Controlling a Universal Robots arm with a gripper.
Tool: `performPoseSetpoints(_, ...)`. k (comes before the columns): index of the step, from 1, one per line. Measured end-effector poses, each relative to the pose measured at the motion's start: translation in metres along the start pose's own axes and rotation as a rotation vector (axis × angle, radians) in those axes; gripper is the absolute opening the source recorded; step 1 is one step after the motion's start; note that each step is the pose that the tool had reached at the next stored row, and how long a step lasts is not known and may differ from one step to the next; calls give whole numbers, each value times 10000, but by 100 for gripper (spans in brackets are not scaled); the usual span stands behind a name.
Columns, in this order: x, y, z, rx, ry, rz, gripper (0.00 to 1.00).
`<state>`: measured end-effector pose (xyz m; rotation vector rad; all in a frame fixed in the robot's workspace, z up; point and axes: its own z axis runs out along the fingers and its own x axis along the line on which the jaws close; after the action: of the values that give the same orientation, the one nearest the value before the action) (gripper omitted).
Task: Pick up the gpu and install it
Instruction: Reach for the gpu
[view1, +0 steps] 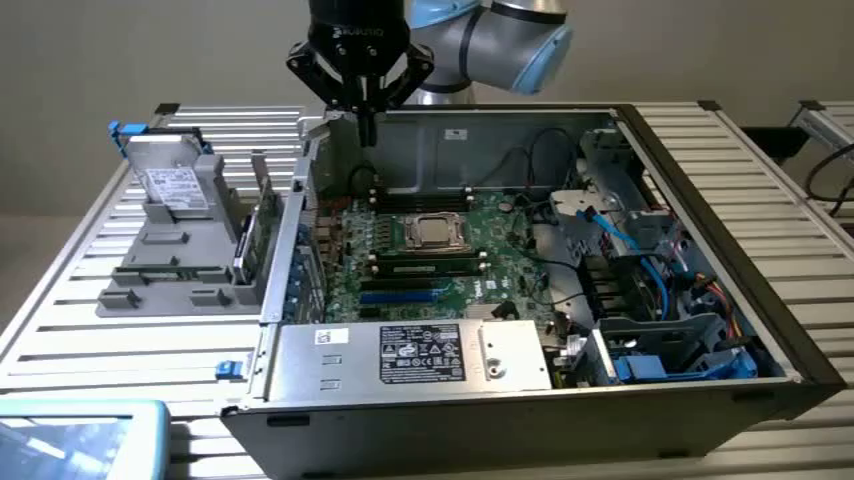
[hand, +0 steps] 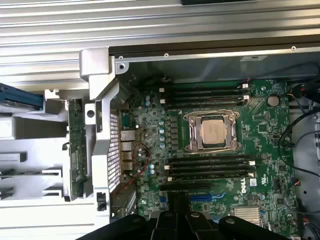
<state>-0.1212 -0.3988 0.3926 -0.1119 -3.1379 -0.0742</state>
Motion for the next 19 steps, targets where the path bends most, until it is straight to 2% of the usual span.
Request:
performPoseSetpoints(13,10,0,0,1,18,0,12)
performPoseSetpoints(19,238,-2,1,1,17,0,12)
